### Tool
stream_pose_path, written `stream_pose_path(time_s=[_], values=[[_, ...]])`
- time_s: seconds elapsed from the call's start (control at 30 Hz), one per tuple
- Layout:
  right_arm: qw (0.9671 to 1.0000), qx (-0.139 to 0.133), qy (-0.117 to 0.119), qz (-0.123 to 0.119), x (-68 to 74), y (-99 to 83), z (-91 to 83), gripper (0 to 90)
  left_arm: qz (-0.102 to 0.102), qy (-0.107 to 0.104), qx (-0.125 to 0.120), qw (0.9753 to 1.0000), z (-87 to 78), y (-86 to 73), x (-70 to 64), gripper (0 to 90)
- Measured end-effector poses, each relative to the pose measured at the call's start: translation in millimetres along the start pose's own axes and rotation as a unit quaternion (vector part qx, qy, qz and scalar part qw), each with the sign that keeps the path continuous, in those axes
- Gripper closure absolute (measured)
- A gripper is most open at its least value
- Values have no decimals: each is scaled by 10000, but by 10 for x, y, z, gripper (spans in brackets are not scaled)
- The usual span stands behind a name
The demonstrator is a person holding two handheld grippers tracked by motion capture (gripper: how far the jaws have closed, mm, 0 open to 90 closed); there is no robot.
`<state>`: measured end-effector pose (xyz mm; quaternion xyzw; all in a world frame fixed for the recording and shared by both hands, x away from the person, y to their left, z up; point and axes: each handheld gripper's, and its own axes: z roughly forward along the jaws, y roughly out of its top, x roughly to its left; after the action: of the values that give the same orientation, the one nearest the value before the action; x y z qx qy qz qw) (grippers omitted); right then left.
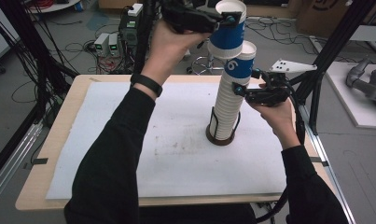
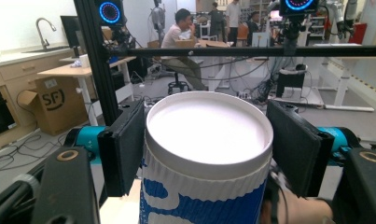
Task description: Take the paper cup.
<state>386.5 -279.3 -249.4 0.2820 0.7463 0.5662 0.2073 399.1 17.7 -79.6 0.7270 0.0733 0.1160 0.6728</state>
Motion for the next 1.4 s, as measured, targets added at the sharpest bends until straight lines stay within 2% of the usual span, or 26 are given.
stream_pose_path(time_s=[0.27, 0.53, 0.6, 0.63, 0.8, 0.97, 1.3, 1.4], values=[[10000, 9, -3, -17, 0, -1, -1, 149, 8, 144, 210, 9997, -326, -181, -91, 306], [10000, 19, -28, -13, 5, 0, 1, 149, 45, 206, 403, 9990, -543, -341, -164, 306], [10000, 8, -26, -17, 0, -2, 1, 149, -36, 263, 400, 9988, -637, -449, -178, 306], [10000, 8, -26, -17, 0, -2, 1, 149, -36, 263, 400, 9988, -637, -449, -178, 306], [10000, 10, -22, -17, 0, -3, 0, 149, -101, 257, 538, 9982, -734, -666, -223, 306], [10000, 2, -26, -9, 3, -8, -2, 149, -207, 230, 501, 9983, -805, -822, -237, 306], [10000, 12, -34, 2, 2, -9, -3, 149, -340, 378, 498, 9975, -1001, -1156, -288, 306], [10000, 8, -32, -9, 2, -10, -2, 148, -297, 394, 606, 9969, -1031, -1227, -317, 306]])
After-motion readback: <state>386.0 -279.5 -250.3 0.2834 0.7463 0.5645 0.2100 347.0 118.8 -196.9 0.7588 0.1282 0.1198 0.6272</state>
